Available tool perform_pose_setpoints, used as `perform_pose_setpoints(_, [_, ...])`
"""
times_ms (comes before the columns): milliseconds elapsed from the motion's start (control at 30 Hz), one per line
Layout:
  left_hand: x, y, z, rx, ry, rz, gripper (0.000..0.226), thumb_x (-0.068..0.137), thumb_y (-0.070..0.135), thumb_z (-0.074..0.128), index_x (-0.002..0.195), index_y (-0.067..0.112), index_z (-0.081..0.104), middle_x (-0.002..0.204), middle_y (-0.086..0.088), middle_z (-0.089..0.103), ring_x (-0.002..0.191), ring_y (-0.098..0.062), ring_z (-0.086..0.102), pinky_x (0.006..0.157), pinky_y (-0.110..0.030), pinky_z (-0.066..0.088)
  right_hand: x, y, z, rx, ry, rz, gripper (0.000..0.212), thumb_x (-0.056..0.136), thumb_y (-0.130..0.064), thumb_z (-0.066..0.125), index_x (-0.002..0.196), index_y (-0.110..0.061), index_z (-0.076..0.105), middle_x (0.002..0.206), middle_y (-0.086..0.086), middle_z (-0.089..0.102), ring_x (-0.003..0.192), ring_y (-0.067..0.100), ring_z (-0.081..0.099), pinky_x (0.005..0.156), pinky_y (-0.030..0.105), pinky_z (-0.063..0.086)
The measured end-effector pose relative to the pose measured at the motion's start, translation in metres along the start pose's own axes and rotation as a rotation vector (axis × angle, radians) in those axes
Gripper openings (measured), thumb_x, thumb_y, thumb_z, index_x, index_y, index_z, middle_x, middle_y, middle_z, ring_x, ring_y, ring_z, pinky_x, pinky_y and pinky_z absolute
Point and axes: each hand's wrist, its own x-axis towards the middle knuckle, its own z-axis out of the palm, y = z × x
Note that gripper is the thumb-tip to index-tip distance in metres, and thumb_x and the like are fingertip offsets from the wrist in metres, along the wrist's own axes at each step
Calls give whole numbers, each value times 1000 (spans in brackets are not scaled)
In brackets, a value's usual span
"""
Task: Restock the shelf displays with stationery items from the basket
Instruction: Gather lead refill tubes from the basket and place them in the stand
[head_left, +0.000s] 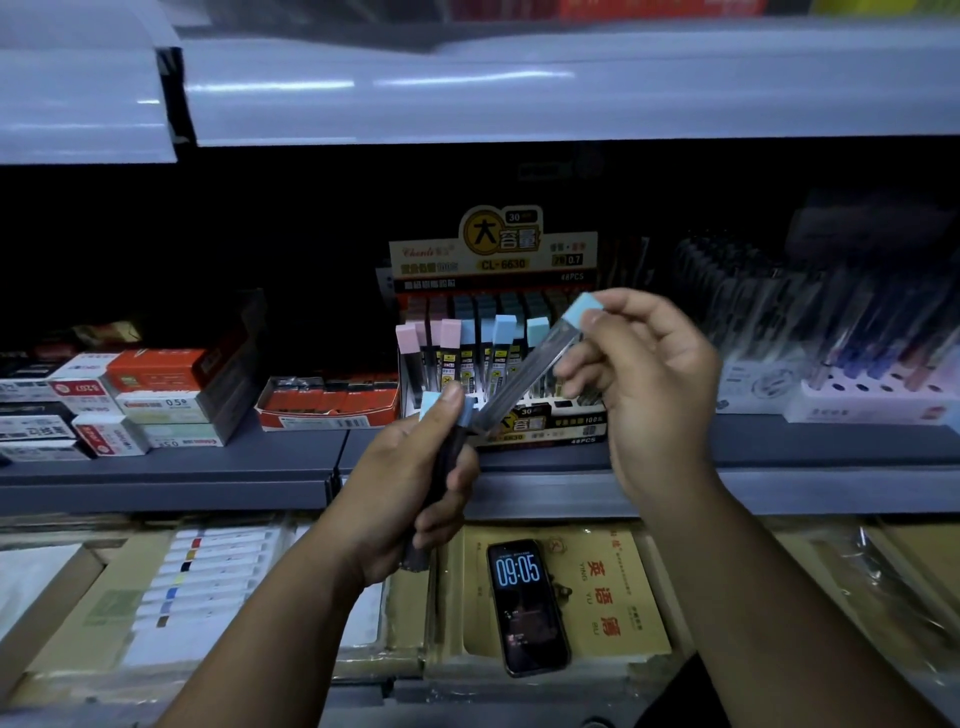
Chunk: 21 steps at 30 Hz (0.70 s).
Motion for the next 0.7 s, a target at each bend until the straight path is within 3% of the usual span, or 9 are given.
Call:
perform_pose_setpoints(67, [1, -1, -2, -87, 43, 9, 59, 98, 57, 46, 105, 1, 62, 58, -3, 29, 34, -11, 19, 37, -16, 20, 2, -1, -4, -70, 51, -93, 6, 97, 4, 58, 101, 3, 63, 79, 22, 63, 52, 24, 65, 46, 29, 52])
perform_pose_setpoints(133, [3, -2, -3, -118, 56, 7, 57, 100, 56, 45, 118, 4, 60, 63, -1, 29, 38, -9, 17, 37, -17, 18, 1, 0, -5, -144, 48, -179, 8, 98, 4, 57, 105, 4, 61, 76, 11, 65, 55, 25, 67, 49, 31, 55])
perform_pose_setpoints(200, [4, -4, -5, -127, 36, -2, 50, 103, 53, 41, 118, 8, 59, 65, 0, 28, 41, -10, 15, 39, -18, 16, -1, 1, -4, -211, 7, -243, 9, 99, 4, 56, 106, 1, 60, 76, 5, 67, 59, 24, 70, 54, 32, 58])
perform_pose_setpoints(400, [7, -5, -10, -326, -28, 16, 43, 97, 38, 29, 116, 12, 57, 70, -3, 26, 43, -10, 17, 40, -16, 20, -1, 16, -6, -396, -124, -338, 11, 100, 0, 56, 111, 0, 60, 76, 10, 70, 68, 19, 73, 65, 35, 60])
perform_pose_setpoints(533, [6, -4, -5, -289, -43, -4, 36, 102, 37, 37, 117, 11, 57, 70, -3, 34, 45, -10, 20, 39, -20, 19, 4, 16, -9, -501, -184, -422, 13, 101, 1, 56, 111, -1, 64, 88, 16, 68, 71, 15, 72, 66, 26, 58])
perform_pose_setpoints(633, [4, -3, -3, -253, -43, -8, 39, 106, 38, 40, 124, 9, 59, 72, -5, 39, 47, -12, 24, 41, -22, 23, 7, 15, -9, -535, -204, -441, 15, 100, 1, 56, 111, -1, 66, 87, 15, 69, 69, 14, 71, 66, 29, 59])
perform_pose_setpoints(700, [2, -3, -2, -213, -39, -9, 42, 106, 42, 40, 119, 7, 59, 71, -7, 42, 42, -13, 27, 39, -20, 28, 10, 15, -9, -543, -210, -429, 15, 100, 1, 56, 111, -1, 66, 86, 14, 69, 69, 16, 71, 66, 33, 60])
